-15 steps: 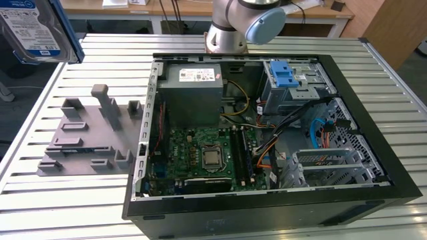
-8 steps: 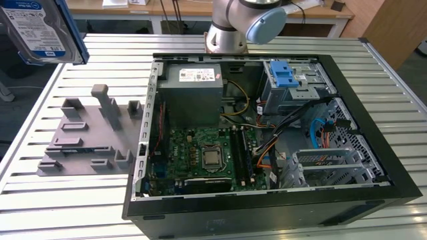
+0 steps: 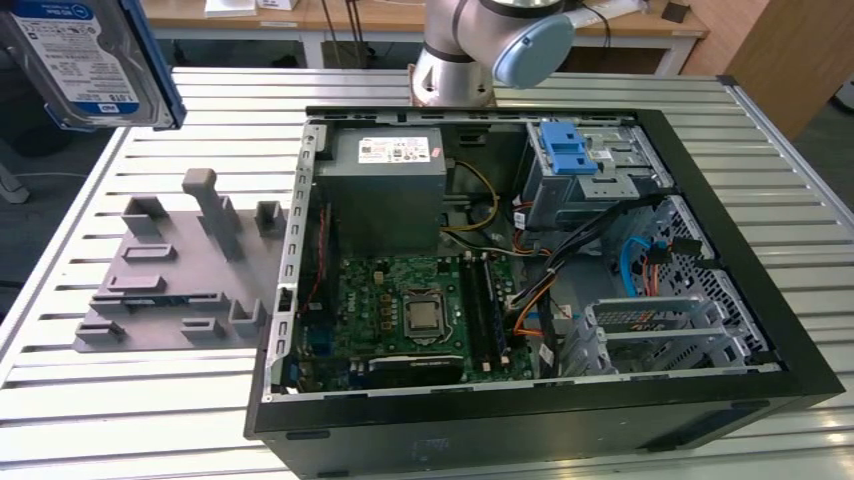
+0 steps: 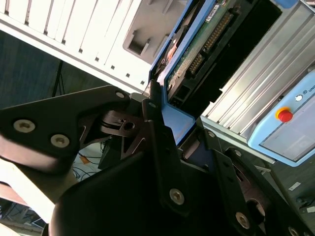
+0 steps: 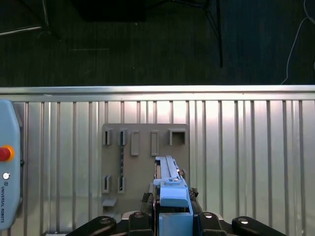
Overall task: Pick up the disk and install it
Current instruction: 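Pick up the disk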
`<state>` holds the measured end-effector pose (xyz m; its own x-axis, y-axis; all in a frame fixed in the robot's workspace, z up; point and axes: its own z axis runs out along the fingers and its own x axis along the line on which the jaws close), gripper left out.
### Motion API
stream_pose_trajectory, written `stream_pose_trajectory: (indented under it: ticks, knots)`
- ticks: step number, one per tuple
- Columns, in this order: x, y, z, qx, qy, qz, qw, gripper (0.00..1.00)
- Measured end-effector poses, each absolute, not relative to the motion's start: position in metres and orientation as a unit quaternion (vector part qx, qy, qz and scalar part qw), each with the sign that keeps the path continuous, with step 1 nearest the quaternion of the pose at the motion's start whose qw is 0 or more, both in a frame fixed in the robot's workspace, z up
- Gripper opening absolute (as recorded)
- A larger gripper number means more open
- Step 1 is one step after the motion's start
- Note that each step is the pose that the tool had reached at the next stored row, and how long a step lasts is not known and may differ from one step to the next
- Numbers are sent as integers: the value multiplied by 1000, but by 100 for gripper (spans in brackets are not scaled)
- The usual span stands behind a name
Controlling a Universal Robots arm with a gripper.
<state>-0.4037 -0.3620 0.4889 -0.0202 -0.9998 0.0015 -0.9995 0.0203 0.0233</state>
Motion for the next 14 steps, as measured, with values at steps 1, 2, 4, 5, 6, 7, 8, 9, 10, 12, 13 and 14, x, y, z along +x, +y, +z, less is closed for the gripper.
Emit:
stream_pose_trajectory:
  ticks: [1, 2, 4, 5, 6, 7, 8, 9, 10, 12, 13, 14]
  knots:
    - [-403, -362, 489, 700, -714, -8, 9, 36]
    - [-403, -362, 490, 700, -714, -8, 8, 36]
    - [-402, -362, 492, 700, -714, -8, 9, 36]
    - [-402, -362, 493, 700, -714, -8, 9, 36]
    - [-401, -362, 494, 700, -714, -8, 8, 36]
    - [-401, -362, 494, 700, -714, -8, 8, 36]
    - [-400, -362, 494, 700, -714, -8, 8, 36]
    - [-399, -363, 494, 700, -714, -8, 8, 36]
    - [-398, -363, 494, 700, -714, -8, 8, 36]
    - [-397, -365, 494, 700, -714, -8, 8, 36]
    - [-396, -366, 494, 700, -714, -8, 9, 36]
    - [-395, -367, 494, 700, -714, -8, 9, 36]
